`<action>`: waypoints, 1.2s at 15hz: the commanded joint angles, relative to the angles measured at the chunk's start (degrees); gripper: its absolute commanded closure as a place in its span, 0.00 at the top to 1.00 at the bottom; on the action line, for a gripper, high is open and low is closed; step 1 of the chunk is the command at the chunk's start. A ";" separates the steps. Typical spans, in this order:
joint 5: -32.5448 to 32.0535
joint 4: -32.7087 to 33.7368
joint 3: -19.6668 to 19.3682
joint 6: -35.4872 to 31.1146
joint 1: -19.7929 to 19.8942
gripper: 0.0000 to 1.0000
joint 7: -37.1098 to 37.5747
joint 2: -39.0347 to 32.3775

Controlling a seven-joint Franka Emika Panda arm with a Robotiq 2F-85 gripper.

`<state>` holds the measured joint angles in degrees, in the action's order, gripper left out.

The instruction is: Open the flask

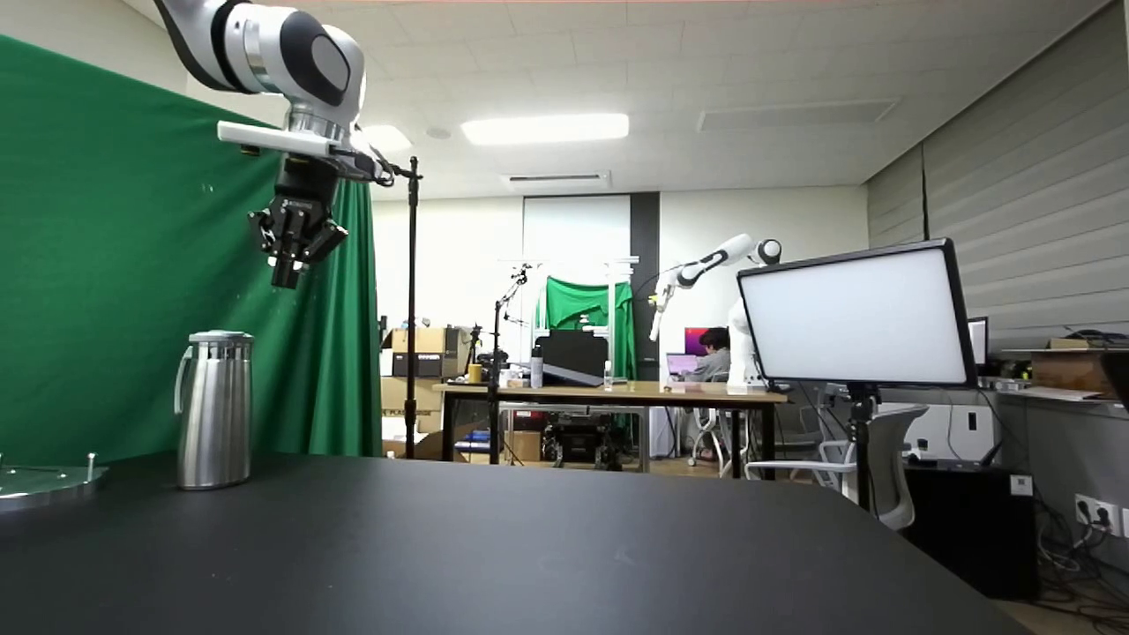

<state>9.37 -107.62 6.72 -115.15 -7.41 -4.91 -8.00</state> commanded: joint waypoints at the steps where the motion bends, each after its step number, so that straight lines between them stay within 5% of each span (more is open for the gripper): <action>1: -1.83 7.38 0.58 5.60 -0.26 0.00 0.64 -4.34; 15: -1.67 7.38 0.69 6.02 -0.13 0.00 -0.05 -4.70; 18: -3.80 13.17 2.25 6.01 -2.39 0.00 0.37 -8.56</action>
<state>7.71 -99.92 7.69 -109.66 -7.99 -5.53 -13.24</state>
